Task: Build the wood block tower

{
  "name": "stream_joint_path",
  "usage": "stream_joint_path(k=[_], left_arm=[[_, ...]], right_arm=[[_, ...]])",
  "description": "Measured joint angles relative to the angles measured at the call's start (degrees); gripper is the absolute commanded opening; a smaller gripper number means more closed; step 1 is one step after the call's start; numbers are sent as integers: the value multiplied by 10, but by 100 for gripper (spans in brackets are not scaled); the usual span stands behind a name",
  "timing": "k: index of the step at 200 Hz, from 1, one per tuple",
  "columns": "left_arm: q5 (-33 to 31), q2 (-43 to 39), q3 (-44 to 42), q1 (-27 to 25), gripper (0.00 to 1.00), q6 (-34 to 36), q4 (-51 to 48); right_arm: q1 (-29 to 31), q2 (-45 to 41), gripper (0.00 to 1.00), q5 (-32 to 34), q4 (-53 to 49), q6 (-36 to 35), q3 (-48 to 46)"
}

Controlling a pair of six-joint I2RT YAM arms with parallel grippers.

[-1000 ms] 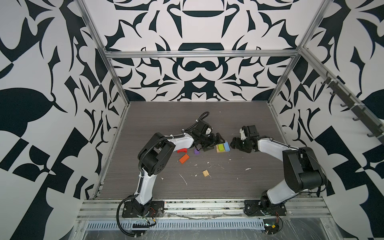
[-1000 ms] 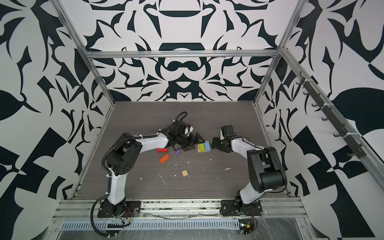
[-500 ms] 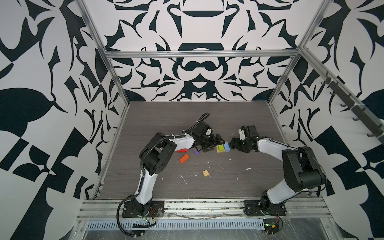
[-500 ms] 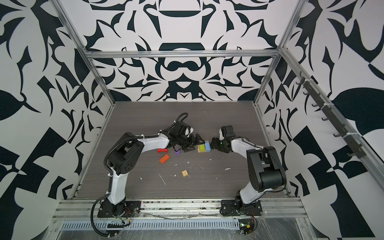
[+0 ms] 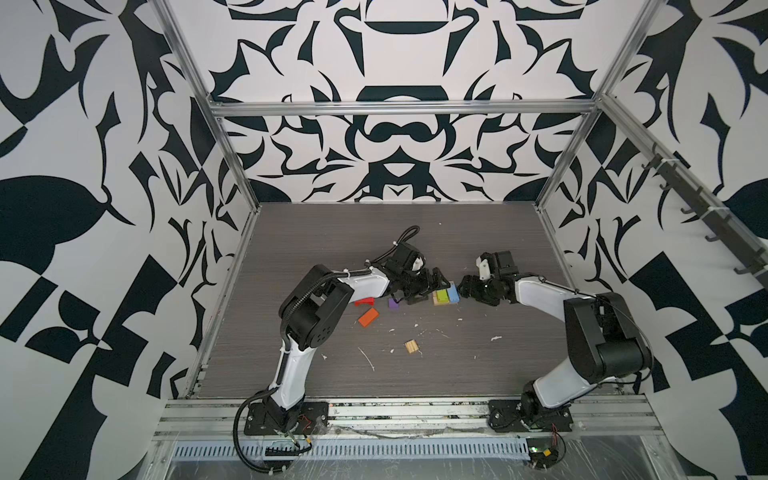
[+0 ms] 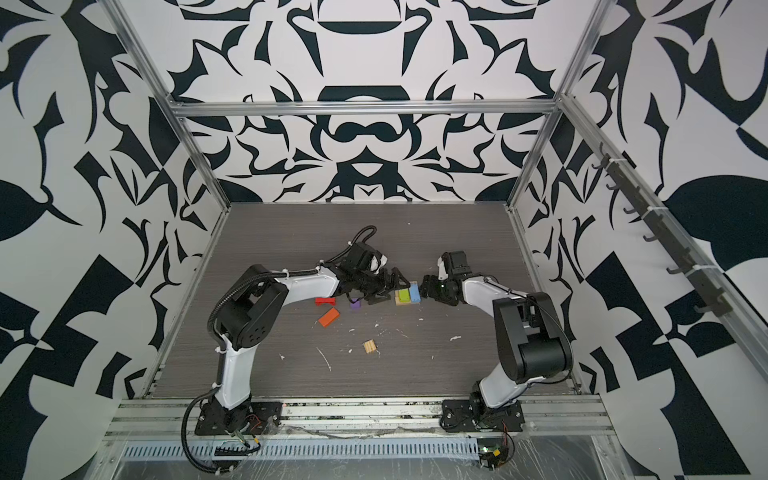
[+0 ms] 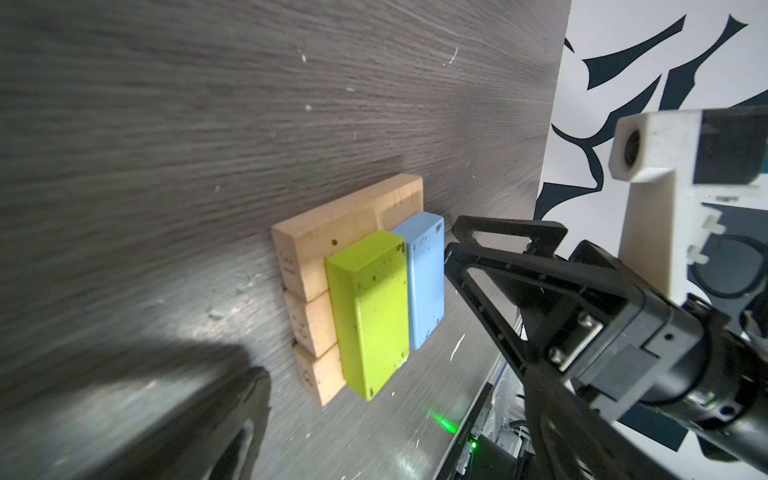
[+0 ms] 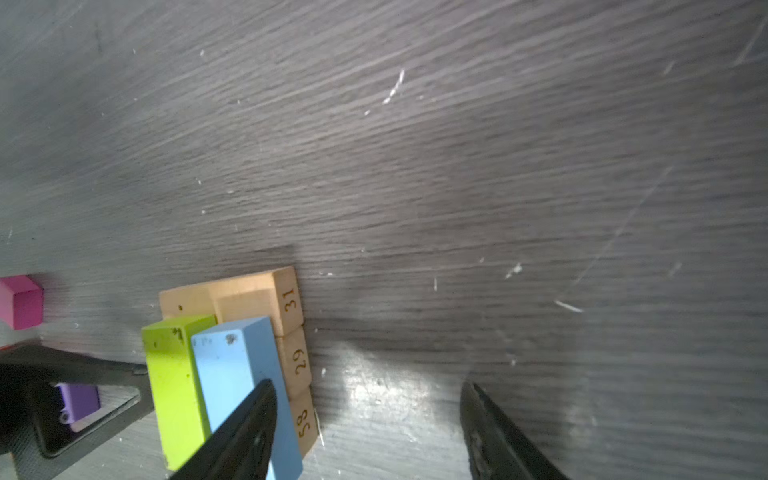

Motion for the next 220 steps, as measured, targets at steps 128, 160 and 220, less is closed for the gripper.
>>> stream_joint_path(k=[128, 160, 220], left_arm=[[0, 0, 0, -1, 98, -4, 0], [0, 0, 0, -1, 98, -6, 0], [4, 5, 5, -4, 97, -9, 2]], right_arm=[[0, 0, 72, -19, 10, -1, -5], [0, 0, 71, -21, 10, -1, -5], [0, 0, 71, -22, 10, -1, -5]])
